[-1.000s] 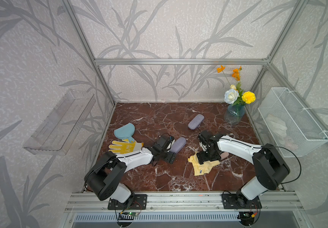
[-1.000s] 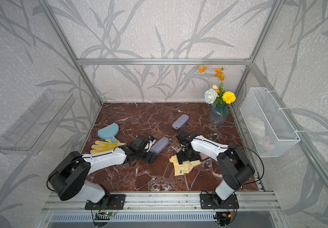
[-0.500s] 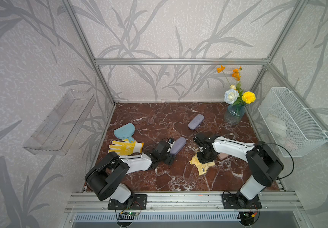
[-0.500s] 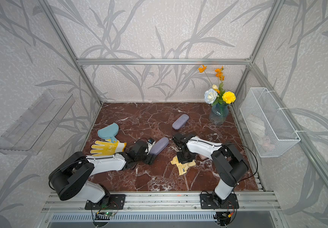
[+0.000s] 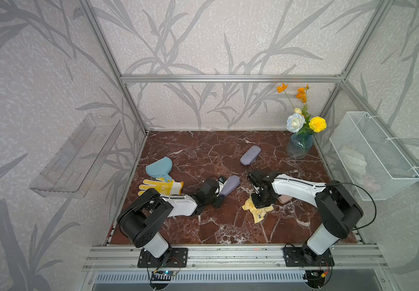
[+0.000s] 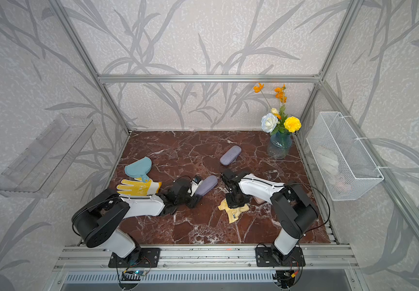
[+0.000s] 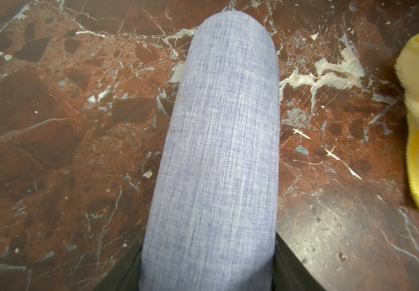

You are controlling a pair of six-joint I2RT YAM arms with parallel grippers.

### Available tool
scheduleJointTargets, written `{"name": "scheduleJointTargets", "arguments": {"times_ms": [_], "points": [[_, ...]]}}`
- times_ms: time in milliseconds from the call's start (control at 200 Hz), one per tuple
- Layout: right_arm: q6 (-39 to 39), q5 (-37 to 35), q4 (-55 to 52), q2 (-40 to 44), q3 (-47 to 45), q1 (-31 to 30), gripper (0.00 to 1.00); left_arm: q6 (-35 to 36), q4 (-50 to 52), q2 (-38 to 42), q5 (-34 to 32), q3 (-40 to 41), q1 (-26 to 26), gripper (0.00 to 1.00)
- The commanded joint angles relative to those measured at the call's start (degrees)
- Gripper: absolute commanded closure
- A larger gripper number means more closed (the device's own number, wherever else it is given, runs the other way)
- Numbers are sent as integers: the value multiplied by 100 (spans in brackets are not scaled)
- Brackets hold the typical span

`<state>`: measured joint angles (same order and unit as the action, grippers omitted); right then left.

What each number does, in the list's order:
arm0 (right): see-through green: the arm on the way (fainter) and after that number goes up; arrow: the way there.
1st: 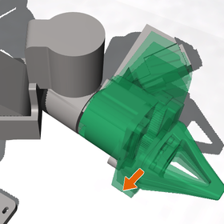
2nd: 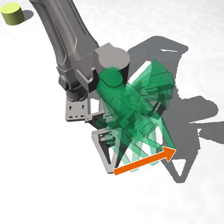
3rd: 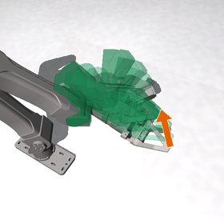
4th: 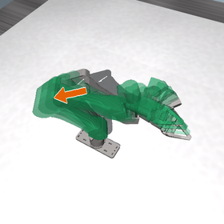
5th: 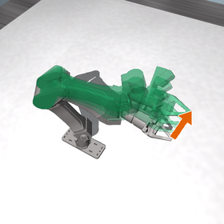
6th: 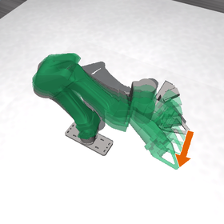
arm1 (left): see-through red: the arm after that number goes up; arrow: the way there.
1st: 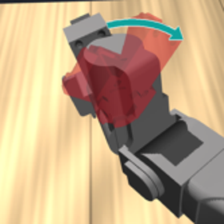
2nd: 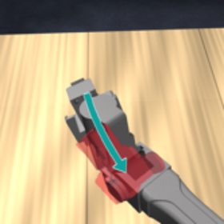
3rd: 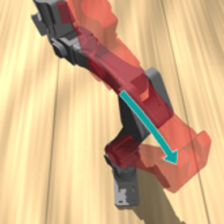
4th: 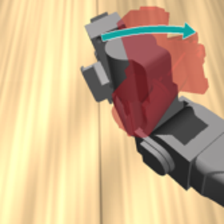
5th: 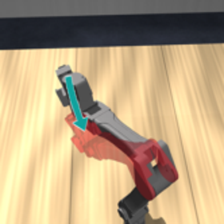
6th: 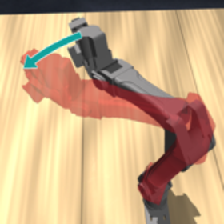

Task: Wipe the eyeglass case
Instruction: Pick up the eyeglass case from the center of the board, then wipe the dirt from the eyeglass case.

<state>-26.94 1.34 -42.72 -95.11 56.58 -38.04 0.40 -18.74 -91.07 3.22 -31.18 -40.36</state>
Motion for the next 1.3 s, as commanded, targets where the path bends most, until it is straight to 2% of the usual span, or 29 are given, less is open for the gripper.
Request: {"name": "scheduleJointTargets", "arguments": {"times_ms": [0,135,260,415,530,650,725,800,910,975,1125,1210,1295], "points": [[40,67,-186,429,335,-19,96,116,-52,239,264,190,-72,45],[-233,569,-167,774,561,-24,100,-77,82,440,304,302,-287,49],[-791,1043,348,779,619,-182,100,-169,86,617,142,489,-503,50],[-1311,1042,940,107,942,-491,100,-223,-130,845,51,770,-536,50],[-1654,1422,1425,-236,964,-594,100,-221,-264,967,75,913,-545,50],[-1672,1650,1465,-749,974,-622,100,-207,-413,1006,88,990,-547,50],[-1399,1257,1011,-989,1072,-523,100,-190,-454,1005,137,1009,-552,53],[-1107,515,445,-1108,1150,-305,100,-180,-525,1063,161,1099,-553,58],[-594,-664,-99,-902,1261,-112,100,-155,-585,1145,204,1184,-556,68],[-330,-828,-213,-634,1376,-141,100,-155,-600,1129,208,1184,-561,74],[-293,-348,-265,-49,1576,-538,100,-159,-616,1083,187,1184,-566,78],[-662,224,-108,-110,1623,-777,100,-181,-621,1129,146,1207,-587,79],[-1203,930,506,-311,1544,-962,100,-189,-657,1165,100,1242,-619,80]]}}
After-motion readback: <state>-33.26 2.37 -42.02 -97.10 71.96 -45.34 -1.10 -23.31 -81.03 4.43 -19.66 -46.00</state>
